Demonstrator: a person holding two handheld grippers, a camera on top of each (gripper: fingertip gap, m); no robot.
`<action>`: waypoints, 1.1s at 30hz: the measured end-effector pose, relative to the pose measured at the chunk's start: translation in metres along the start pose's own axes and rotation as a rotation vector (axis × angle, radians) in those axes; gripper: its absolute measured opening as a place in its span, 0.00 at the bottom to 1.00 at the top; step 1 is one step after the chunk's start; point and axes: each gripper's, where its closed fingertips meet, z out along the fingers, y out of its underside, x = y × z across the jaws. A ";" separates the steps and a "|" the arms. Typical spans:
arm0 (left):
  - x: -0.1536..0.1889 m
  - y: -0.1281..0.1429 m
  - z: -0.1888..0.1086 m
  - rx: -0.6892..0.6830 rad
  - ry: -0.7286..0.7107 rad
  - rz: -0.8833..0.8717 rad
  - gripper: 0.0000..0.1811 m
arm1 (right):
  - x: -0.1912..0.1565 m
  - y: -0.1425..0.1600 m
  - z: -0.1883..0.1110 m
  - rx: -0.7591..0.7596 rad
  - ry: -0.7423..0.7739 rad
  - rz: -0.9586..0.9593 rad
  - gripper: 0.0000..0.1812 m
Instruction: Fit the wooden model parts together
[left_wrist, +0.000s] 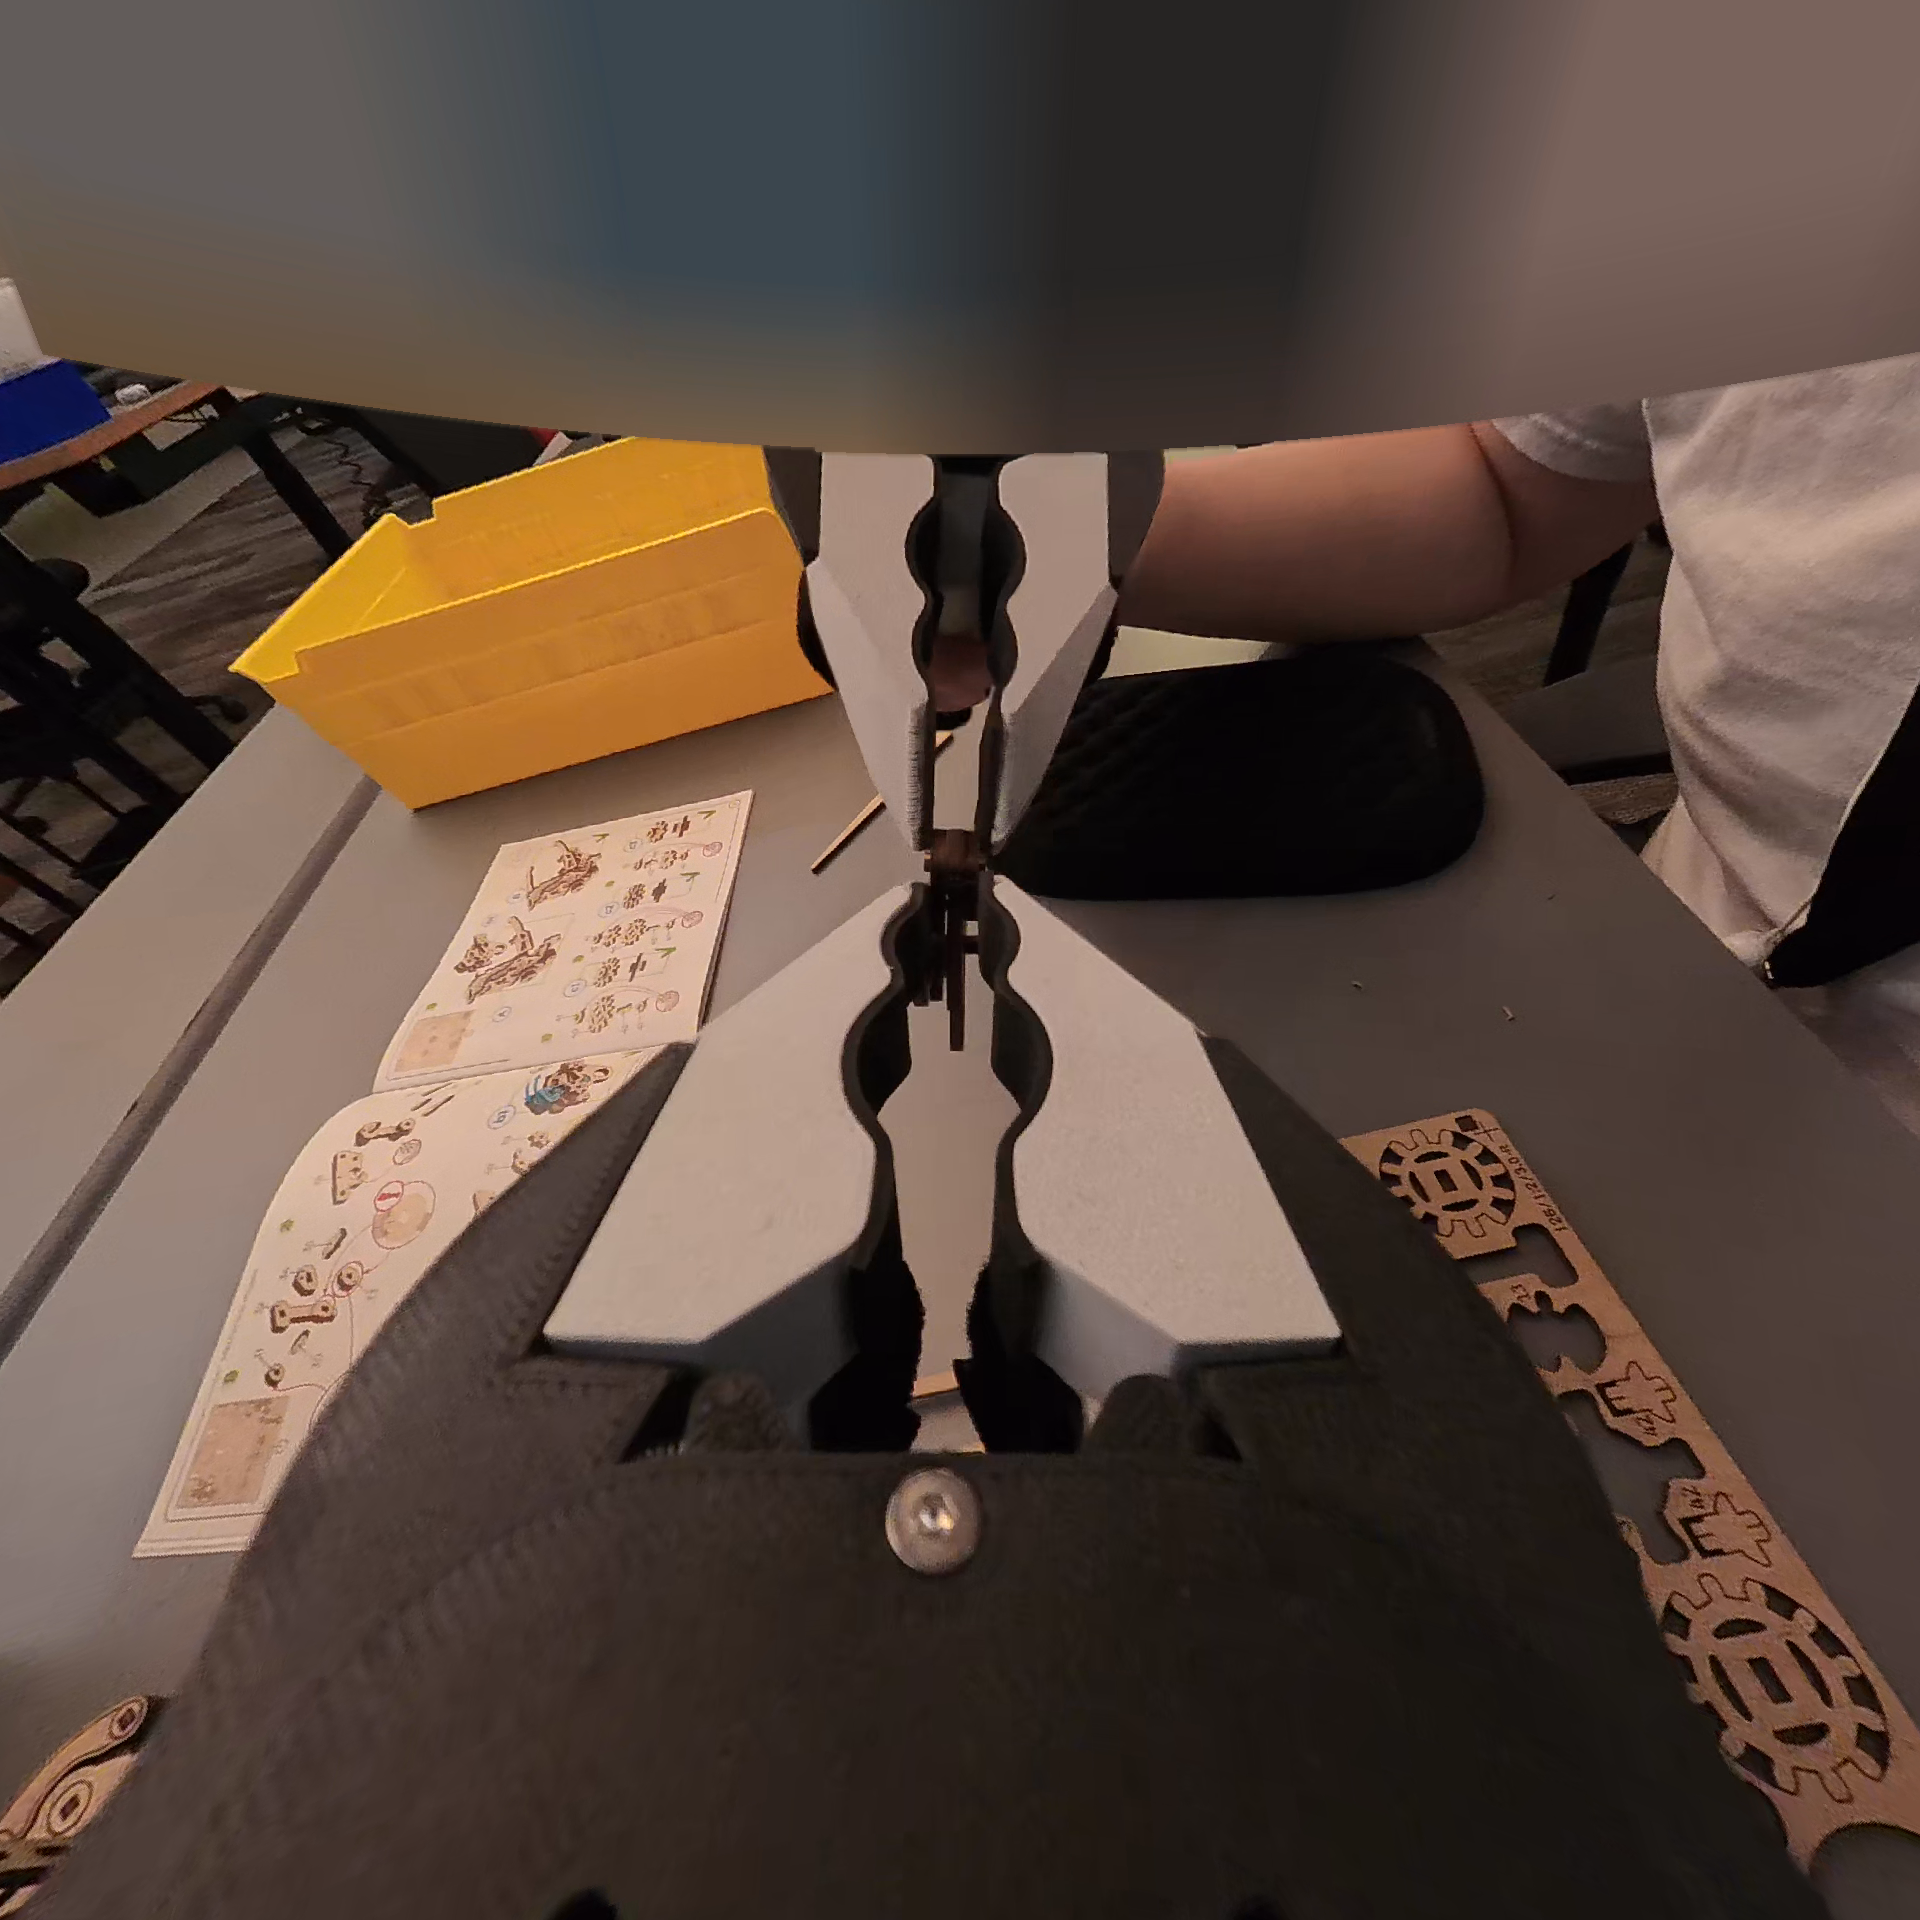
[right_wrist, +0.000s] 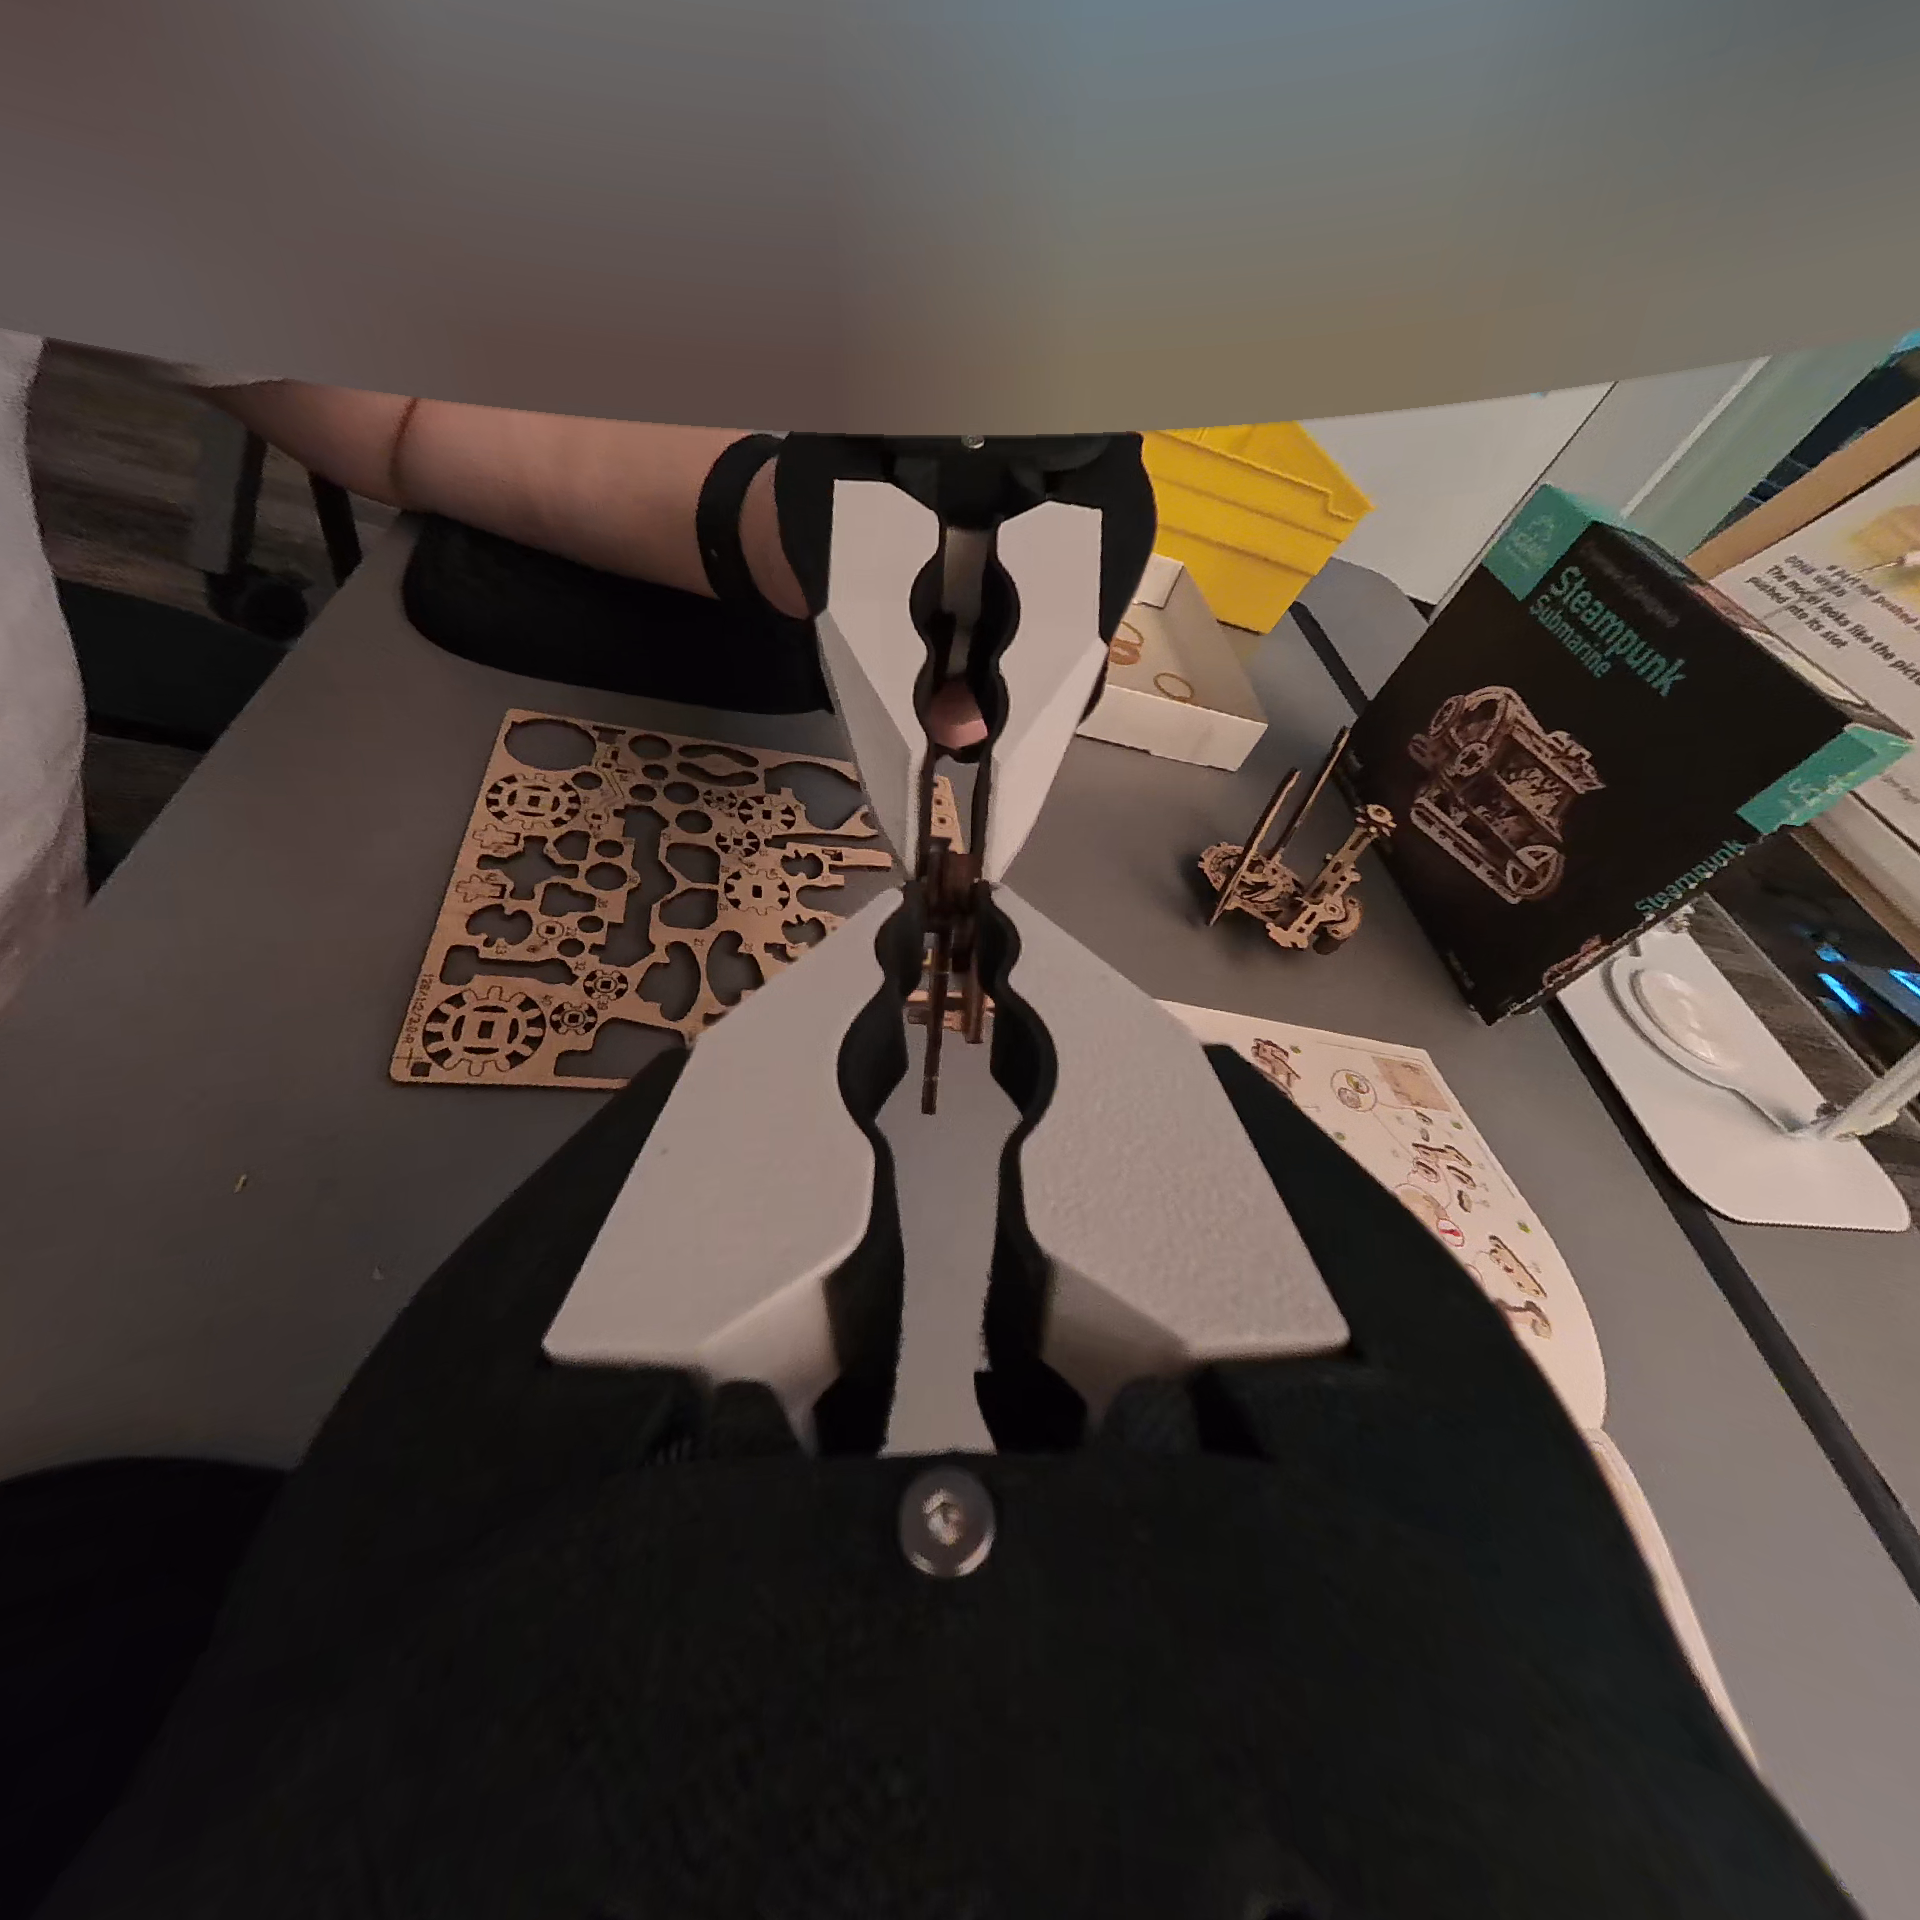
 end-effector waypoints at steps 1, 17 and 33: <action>0.000 0.001 0.000 -0.004 -0.001 0.003 0.04 | 0.000 0.001 0.001 -0.011 0.004 -0.008 0.04; -0.001 0.005 0.004 -0.033 -0.078 0.108 0.06 | 0.002 0.009 0.000 -0.065 0.016 -0.024 0.04; 0.000 0.003 0.002 -0.031 -0.083 0.143 0.04 | 0.001 0.012 0.002 -0.073 0.013 -0.031 0.04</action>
